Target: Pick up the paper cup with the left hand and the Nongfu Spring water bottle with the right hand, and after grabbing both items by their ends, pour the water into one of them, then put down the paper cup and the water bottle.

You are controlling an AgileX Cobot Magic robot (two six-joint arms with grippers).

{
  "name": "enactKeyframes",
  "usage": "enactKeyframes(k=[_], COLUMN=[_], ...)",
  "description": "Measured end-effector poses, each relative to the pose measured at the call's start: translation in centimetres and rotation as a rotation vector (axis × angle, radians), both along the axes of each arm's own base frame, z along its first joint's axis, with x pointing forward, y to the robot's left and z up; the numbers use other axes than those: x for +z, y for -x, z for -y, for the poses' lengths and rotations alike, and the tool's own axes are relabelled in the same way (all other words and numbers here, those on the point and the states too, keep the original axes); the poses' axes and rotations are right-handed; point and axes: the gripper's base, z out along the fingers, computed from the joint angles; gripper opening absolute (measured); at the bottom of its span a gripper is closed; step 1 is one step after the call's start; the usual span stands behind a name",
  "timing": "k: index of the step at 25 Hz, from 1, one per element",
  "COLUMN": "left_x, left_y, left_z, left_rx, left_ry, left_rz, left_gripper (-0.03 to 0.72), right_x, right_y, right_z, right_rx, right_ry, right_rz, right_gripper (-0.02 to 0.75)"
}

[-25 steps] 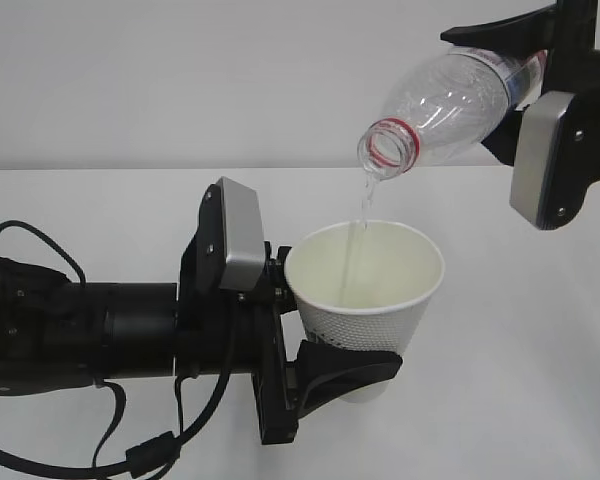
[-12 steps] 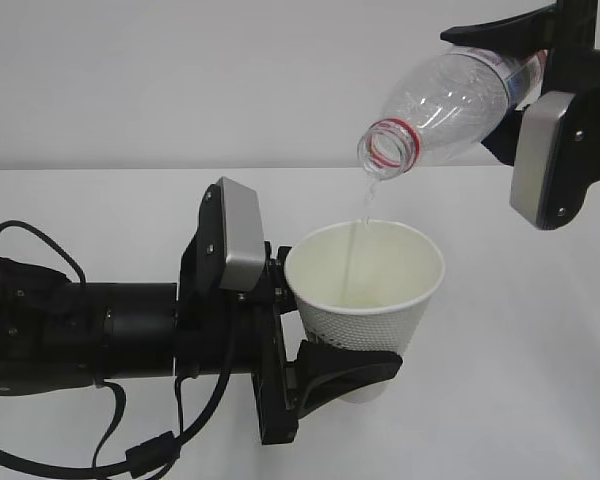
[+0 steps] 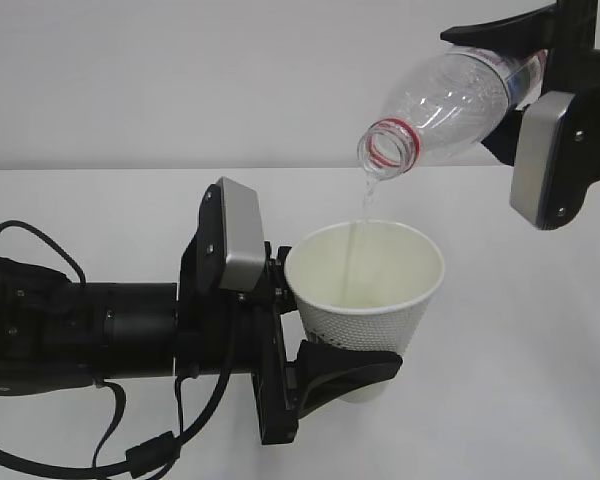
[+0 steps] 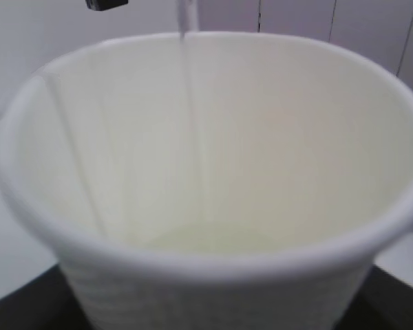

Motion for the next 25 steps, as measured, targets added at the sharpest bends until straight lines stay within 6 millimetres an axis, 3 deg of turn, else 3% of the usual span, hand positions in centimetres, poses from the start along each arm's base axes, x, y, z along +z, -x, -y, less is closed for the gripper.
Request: enactKeyframes(k=[25], left_x=[0.0], left_y=[0.0], left_z=[0.0], left_rx=[0.0], left_ry=[0.0], left_rz=[0.0], left_gripper=[0.533], right_x=[0.0], right_y=[0.0], right_z=[0.0], right_rx=[0.002], right_ry=[0.011], right_rz=[0.009], right_gripper=[0.482])
